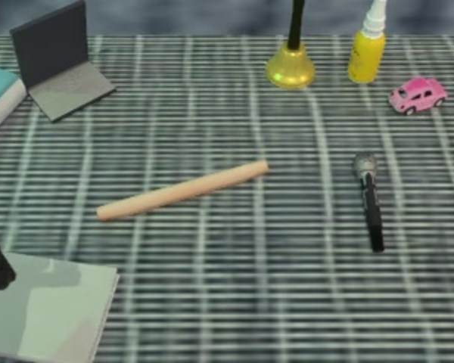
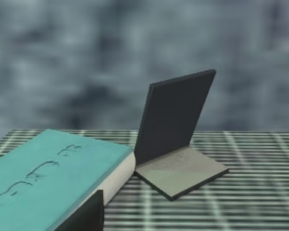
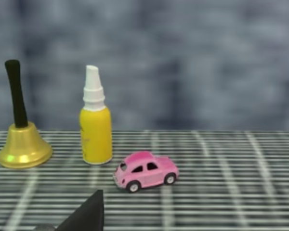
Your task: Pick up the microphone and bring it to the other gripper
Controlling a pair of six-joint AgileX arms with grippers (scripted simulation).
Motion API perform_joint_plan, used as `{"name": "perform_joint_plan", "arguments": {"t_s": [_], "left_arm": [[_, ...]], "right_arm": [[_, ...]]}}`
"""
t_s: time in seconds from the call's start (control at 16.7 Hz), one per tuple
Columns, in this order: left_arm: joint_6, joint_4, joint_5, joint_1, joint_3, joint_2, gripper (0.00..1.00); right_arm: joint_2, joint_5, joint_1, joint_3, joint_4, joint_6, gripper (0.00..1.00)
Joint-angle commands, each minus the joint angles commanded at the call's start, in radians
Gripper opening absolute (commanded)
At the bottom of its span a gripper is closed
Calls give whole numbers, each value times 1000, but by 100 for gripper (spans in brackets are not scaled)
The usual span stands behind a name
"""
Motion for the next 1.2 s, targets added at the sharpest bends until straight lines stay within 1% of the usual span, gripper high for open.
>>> {"name": "perform_joint_plan", "arguments": {"t_s": [0.24,0.48,0.66,1.2], "left_arm": [[0,0,0,0,0,0,100],[0,0,0,0,0,0,100],[0,0,0,0,0,0,100],[0,0,0,0,0,0,100]], "right_arm": [[30,1,9,30,-20,9,100],[219,11,57,205,-131,60,100],[472,26,107,398,-262,117,100],[1430,71,288,1043,-733,308,100]]}}
